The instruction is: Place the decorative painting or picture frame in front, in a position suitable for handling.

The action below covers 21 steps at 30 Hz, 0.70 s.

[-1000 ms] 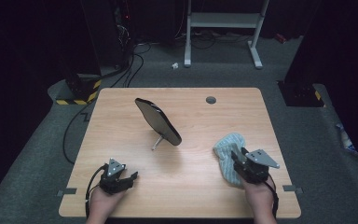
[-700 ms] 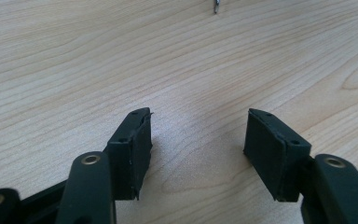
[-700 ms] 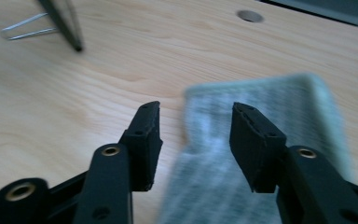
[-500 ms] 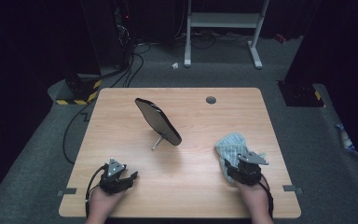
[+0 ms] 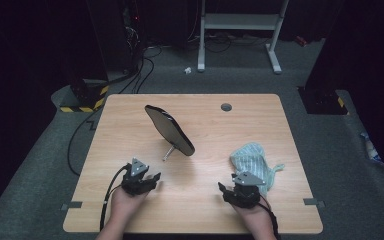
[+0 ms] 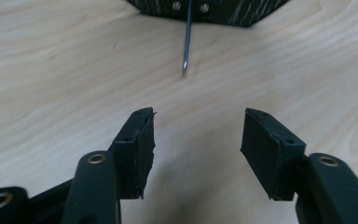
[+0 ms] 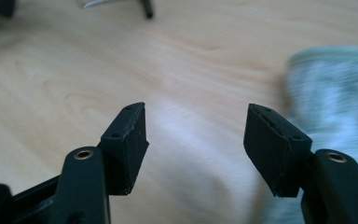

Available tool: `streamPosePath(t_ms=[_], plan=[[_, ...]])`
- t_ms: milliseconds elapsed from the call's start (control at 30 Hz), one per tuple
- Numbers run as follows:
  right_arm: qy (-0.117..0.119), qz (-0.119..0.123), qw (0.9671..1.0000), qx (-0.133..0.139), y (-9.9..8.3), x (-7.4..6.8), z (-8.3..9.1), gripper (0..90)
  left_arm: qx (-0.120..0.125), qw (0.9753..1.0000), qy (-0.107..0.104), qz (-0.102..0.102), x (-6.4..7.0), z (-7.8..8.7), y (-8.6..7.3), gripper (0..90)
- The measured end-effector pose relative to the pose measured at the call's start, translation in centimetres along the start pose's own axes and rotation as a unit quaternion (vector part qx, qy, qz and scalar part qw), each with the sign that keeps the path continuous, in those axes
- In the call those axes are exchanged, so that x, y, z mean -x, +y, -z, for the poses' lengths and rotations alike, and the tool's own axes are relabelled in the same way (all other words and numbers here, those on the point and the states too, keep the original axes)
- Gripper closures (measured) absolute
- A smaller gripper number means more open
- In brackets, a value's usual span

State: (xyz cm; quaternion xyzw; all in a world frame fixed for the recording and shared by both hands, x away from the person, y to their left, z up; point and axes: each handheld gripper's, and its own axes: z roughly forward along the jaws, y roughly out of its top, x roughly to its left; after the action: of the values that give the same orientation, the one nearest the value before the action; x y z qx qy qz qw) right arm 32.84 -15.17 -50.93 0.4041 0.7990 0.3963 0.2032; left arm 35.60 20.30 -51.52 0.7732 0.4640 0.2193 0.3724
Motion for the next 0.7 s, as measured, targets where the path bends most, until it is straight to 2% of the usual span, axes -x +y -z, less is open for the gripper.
streamPosePath(t_ms=[100,167,300,367,467,600,700], plan=[[0.017,0.02,0.9995,-0.017,-0.4,-1.6,-0.9,40.4,0.0,0.9999,0.006,-0.009,0.4,-1.5,1.2,46.8],[0.022,0.029,0.9991,-0.02,-0.4,-2.0,-1.1,40.6,0.001,0.9998,0.012,-0.017,0.5,-2.3,1.9,48.0],[0.027,0.033,0.9988,-0.025,-0.5,-2.4,-1.3,40.9,-0.002,0.9996,0.02,-0.017,0.4,-3.6,2.9,53.8],[0.027,0.033,0.9988,-0.025,-0.5,-2.4,-1.2,41.1,-0.002,0.9996,0.022,-0.016,0.3,-4.4,3.1,57.8],[0.027,0.03,0.9989,-0.024,-0.6,-2.1,-1.2,41.2,-0.017,0.9993,0.027,-0.02,0.2,-5.4,3.4,60.9],[0.028,0.021,0.9991,-0.026,-0.6,-1.8,-1.2,41.3,-0.014,0.9992,0.037,-0.004,-0.1,-5.8,3.8,64.9],[0.027,0.017,0.9992,-0.025,-0.6,-1.5,-1.1,41.4,-0.02,0.9991,0.037,-0.008,-0.1,-5.9,3.7,71.2]])
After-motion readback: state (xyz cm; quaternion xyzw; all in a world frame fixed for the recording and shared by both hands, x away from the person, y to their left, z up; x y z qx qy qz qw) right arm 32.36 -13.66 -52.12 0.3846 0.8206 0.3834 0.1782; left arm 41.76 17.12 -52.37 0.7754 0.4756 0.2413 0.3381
